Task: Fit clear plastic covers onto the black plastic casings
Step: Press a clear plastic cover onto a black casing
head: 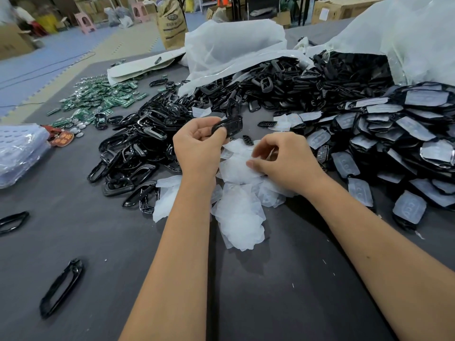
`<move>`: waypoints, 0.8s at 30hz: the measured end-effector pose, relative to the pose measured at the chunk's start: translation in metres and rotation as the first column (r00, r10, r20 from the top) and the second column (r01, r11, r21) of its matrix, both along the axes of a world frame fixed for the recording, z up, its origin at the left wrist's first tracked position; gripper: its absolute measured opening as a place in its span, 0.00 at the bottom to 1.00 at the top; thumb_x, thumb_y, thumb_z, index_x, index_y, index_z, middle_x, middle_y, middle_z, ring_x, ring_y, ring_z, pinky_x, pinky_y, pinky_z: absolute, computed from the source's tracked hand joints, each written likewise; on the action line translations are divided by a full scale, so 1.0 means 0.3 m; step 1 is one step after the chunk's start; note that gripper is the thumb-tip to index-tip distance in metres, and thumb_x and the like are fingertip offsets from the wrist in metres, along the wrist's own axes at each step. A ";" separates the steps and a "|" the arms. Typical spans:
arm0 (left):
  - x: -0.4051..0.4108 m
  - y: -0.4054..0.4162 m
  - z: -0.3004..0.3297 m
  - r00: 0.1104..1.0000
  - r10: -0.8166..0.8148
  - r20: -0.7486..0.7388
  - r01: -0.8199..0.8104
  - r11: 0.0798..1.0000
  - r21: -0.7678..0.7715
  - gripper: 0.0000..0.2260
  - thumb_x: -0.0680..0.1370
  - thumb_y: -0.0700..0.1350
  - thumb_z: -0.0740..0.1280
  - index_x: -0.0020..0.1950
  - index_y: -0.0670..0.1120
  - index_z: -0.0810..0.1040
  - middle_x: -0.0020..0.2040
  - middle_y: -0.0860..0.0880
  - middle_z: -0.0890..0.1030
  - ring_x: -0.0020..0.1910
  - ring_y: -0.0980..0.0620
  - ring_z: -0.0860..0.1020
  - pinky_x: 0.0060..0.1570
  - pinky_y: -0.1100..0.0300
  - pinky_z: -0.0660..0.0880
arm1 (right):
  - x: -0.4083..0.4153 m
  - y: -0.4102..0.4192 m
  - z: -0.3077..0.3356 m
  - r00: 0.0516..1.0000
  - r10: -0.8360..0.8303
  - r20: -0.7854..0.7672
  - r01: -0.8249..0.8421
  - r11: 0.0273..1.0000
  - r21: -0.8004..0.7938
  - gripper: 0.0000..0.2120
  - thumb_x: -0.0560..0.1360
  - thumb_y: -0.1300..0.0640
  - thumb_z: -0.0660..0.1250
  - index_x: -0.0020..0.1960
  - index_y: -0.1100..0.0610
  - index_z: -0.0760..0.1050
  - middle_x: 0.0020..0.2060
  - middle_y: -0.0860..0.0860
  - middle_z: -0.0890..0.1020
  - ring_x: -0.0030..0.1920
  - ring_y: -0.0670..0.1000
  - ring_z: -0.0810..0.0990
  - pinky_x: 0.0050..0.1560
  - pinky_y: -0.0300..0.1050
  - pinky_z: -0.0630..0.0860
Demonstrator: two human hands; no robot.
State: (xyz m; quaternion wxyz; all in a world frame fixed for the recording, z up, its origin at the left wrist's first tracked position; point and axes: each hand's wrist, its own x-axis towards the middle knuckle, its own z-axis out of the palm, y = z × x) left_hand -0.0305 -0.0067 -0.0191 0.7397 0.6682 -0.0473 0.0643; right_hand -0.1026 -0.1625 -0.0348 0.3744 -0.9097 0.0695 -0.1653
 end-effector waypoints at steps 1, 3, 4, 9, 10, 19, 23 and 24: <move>0.000 -0.001 0.002 1.000 0.005 -0.009 -0.005 1.000 -0.006 0.08 0.75 0.30 0.73 0.48 0.42 0.84 0.38 0.43 0.85 0.36 0.50 0.85 0.36 0.62 0.80 | -0.001 -0.006 -0.002 1.000 0.003 0.003 -0.003 0.999 0.053 0.07 0.71 0.53 0.81 0.41 0.49 0.83 0.35 0.44 0.83 0.33 0.39 0.78 0.39 0.32 0.72; 0.001 -0.002 0.003 1.000 0.010 -0.024 -0.011 1.000 -0.019 0.08 0.75 0.30 0.72 0.48 0.42 0.83 0.36 0.46 0.85 0.35 0.51 0.85 0.34 0.62 0.79 | 0.000 -0.014 -0.010 1.000 0.004 0.029 -0.008 0.990 0.138 0.08 0.71 0.56 0.81 0.40 0.50 0.82 0.34 0.46 0.83 0.31 0.39 0.77 0.37 0.32 0.72; 0.001 -0.001 0.001 0.999 0.009 -0.032 -0.009 1.000 -0.024 0.08 0.75 0.30 0.72 0.48 0.42 0.83 0.34 0.48 0.84 0.35 0.51 0.85 0.34 0.63 0.79 | 0.001 -0.015 -0.012 0.998 0.000 0.062 -0.011 0.982 0.189 0.07 0.71 0.58 0.81 0.41 0.51 0.83 0.34 0.47 0.84 0.32 0.40 0.77 0.37 0.34 0.73; -0.005 -0.008 -0.005 0.995 -0.084 -0.062 0.083 0.996 -0.016 0.08 0.76 0.29 0.71 0.48 0.41 0.81 0.34 0.49 0.83 0.34 0.50 0.85 0.34 0.63 0.78 | -0.009 -0.036 -0.004 0.963 -0.107 0.248 -0.080 0.765 0.639 0.04 0.76 0.64 0.76 0.44 0.59 0.82 0.32 0.51 0.81 0.30 0.47 0.77 0.30 0.38 0.74; -0.009 -0.013 -0.006 0.992 -0.108 -0.060 0.108 0.994 0.002 0.07 0.76 0.30 0.71 0.48 0.41 0.81 0.36 0.47 0.84 0.34 0.50 0.85 0.35 0.64 0.78 | -0.011 -0.040 -0.002 0.957 -0.120 0.262 -0.103 0.706 0.701 0.04 0.77 0.65 0.75 0.45 0.59 0.81 0.32 0.52 0.81 0.29 0.47 0.77 0.29 0.38 0.73; -0.044 -0.058 -0.006 0.975 -0.216 -0.043 0.220 0.967 0.128 0.06 0.74 0.31 0.76 0.49 0.39 0.84 0.48 0.37 0.85 0.36 0.42 0.86 0.40 0.58 0.82 | -0.016 -0.036 0.008 0.958 -0.102 0.270 -0.157 0.601 0.784 0.08 0.75 0.68 0.75 0.52 0.61 0.80 0.36 0.54 0.85 0.33 0.50 0.82 0.31 0.39 0.75; -0.049 -0.057 -0.003 0.970 -0.239 -0.037 0.241 0.965 0.102 0.08 0.72 0.32 0.78 0.49 0.38 0.84 0.49 0.36 0.84 0.39 0.42 0.86 0.43 0.53 0.84 | -0.009 -0.037 -0.001 0.956 -0.113 0.271 -0.128 0.669 0.732 0.05 0.74 0.66 0.76 0.48 0.60 0.84 0.35 0.51 0.85 0.33 0.48 0.81 0.30 0.39 0.75; -0.048 -0.057 -0.002 0.970 -0.242 -0.027 0.243 0.964 0.105 0.09 0.71 0.33 0.79 0.49 0.38 0.84 0.49 0.36 0.84 0.39 0.44 0.86 0.43 0.53 0.85 | -0.007 -0.037 -0.004 0.955 -0.115 0.274 -0.120 0.694 0.710 0.04 0.74 0.66 0.76 0.46 0.59 0.84 0.35 0.51 0.85 0.33 0.48 0.81 0.30 0.39 0.75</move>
